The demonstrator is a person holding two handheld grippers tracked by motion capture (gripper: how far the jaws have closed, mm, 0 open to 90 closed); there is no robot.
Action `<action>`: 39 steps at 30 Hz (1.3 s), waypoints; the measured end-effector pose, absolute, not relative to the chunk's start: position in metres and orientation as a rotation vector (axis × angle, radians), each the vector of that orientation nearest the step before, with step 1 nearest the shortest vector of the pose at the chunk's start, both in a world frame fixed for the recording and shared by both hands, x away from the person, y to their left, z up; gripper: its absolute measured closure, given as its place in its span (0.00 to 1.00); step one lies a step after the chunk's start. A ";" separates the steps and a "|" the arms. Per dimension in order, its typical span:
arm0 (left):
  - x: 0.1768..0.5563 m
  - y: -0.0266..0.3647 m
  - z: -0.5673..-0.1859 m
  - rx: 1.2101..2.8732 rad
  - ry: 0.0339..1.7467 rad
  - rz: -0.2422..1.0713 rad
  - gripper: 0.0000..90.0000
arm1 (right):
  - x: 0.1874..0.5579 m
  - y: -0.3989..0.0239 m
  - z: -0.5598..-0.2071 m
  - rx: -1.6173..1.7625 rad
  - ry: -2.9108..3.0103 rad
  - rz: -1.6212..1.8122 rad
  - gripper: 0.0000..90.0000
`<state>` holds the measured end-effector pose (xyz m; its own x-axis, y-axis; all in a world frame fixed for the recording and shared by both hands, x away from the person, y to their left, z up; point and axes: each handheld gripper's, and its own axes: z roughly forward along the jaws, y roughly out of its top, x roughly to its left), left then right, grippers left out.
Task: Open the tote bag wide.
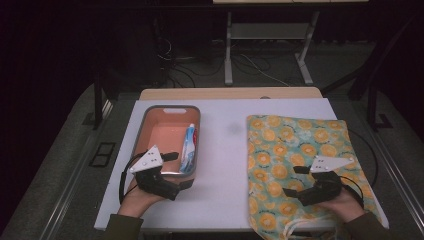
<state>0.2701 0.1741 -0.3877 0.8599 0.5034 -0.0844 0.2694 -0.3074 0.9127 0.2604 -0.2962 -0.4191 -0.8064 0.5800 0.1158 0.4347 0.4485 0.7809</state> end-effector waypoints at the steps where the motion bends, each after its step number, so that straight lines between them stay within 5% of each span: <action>1: 0.270 0.174 -0.388 1.907 0.575 0.258 0.00 | 0.260 -0.293 -0.420 0.884 2.539 1.278 0.16; 29: 0.270 0.173 -0.388 1.913 0.588 0.253 0.00 | 0.259 -0.213 -0.451 0.680 2.731 1.132 0.17; 33: 0.270 0.173 -0.388 1.914 0.589 0.251 0.00 | 0.259 -0.207 -0.454 0.627 2.723 1.086 0.30; 39: 0.270 0.173 -0.388 1.918 0.591 0.252 0.00 | 0.260 -0.211 -0.451 0.654 2.699 1.100 0.71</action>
